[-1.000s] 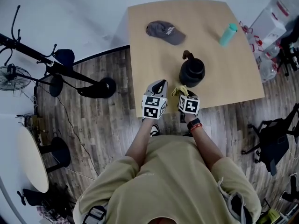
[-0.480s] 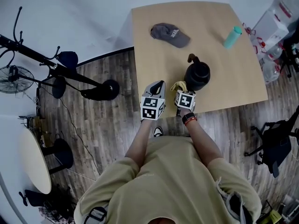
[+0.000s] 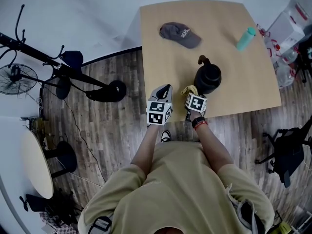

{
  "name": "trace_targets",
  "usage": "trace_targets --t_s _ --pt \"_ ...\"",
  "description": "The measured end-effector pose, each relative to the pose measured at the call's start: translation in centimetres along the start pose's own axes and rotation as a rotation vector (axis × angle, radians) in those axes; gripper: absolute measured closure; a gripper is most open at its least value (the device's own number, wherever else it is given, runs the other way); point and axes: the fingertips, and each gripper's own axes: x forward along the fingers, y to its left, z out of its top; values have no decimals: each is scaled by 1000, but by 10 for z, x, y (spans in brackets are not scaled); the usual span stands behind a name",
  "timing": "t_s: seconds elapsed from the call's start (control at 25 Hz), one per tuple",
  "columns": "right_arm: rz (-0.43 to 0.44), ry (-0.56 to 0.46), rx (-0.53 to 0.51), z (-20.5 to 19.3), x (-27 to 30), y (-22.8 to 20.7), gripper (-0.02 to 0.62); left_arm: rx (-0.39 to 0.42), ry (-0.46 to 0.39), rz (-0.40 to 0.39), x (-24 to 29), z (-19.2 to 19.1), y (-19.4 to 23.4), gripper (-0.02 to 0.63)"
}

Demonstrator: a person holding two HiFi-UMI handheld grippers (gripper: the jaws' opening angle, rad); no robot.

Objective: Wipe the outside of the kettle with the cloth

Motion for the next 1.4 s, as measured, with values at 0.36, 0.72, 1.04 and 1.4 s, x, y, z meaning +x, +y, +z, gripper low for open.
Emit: trace_targets --t_s 0.36,0.72,1.04,1.4 --pt "23 20 -2 -7 -10 -13 457 -7 -4 -10 4 -1 -18 580" --pt "58 32 1 -11 -22 -32 453 -14 -14 -20 12 2 -44 580" --pt "84 41 -15 -12 -32 -47 451 -23 -14 -24 18 1 -67 580" --pt "92 40 -30 -12 -43 -66 451 -33 -17 -16 17 -1 -87 580"
